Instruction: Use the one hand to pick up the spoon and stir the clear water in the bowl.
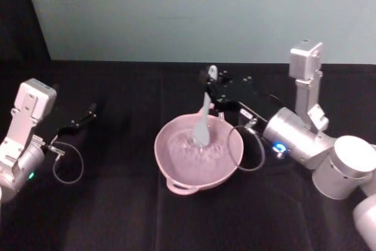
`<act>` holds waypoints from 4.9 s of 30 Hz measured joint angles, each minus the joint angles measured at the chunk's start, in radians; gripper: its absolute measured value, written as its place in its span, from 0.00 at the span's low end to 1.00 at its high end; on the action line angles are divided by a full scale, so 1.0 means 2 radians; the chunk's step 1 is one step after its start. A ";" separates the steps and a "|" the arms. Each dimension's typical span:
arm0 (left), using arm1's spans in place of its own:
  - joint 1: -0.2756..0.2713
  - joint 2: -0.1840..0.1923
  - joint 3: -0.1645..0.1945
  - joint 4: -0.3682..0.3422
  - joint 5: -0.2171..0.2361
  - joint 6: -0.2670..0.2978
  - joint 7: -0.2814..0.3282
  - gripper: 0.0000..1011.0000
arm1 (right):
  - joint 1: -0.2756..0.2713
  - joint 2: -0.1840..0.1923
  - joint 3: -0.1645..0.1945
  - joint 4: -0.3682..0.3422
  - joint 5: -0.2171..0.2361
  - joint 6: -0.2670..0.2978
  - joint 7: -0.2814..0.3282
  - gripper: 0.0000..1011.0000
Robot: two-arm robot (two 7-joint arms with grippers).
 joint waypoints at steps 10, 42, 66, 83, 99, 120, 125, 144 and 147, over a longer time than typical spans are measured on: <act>0.000 0.000 0.000 0.000 0.000 0.000 0.000 1.00 | -0.019 0.022 0.015 -0.031 -0.004 0.009 -0.009 0.11; 0.000 0.000 0.000 0.000 0.000 0.000 0.000 1.00 | 0.005 -0.004 -0.060 -0.045 -0.017 0.034 0.029 0.11; 0.000 0.000 0.000 0.000 0.000 0.000 0.000 1.00 | -0.012 0.000 0.012 -0.008 -0.006 -0.011 -0.018 0.11; 0.000 0.000 0.000 0.000 0.000 0.000 0.000 1.00 | -0.041 0.023 -0.007 -0.075 -0.032 0.028 -0.010 0.11; 0.000 0.000 0.000 0.000 0.000 0.000 0.000 1.00 | -0.018 -0.011 -0.042 -0.052 -0.027 0.023 0.010 0.11; 0.000 0.000 0.000 0.000 0.000 0.000 0.000 1.00 | 0.003 -0.020 -0.004 0.008 -0.017 -0.008 -0.017 0.11; 0.000 0.000 0.000 0.000 0.000 0.000 0.000 1.00 | -0.013 -0.009 0.009 -0.013 -0.018 -0.006 -0.023 0.11; 0.000 0.000 0.000 0.000 0.000 0.000 0.000 1.00 | -0.052 0.011 -0.009 -0.085 -0.036 0.027 -0.017 0.11; 0.000 0.000 0.000 0.000 0.000 0.000 0.000 1.00 | -0.051 0.006 -0.018 -0.088 -0.037 0.027 -0.013 0.11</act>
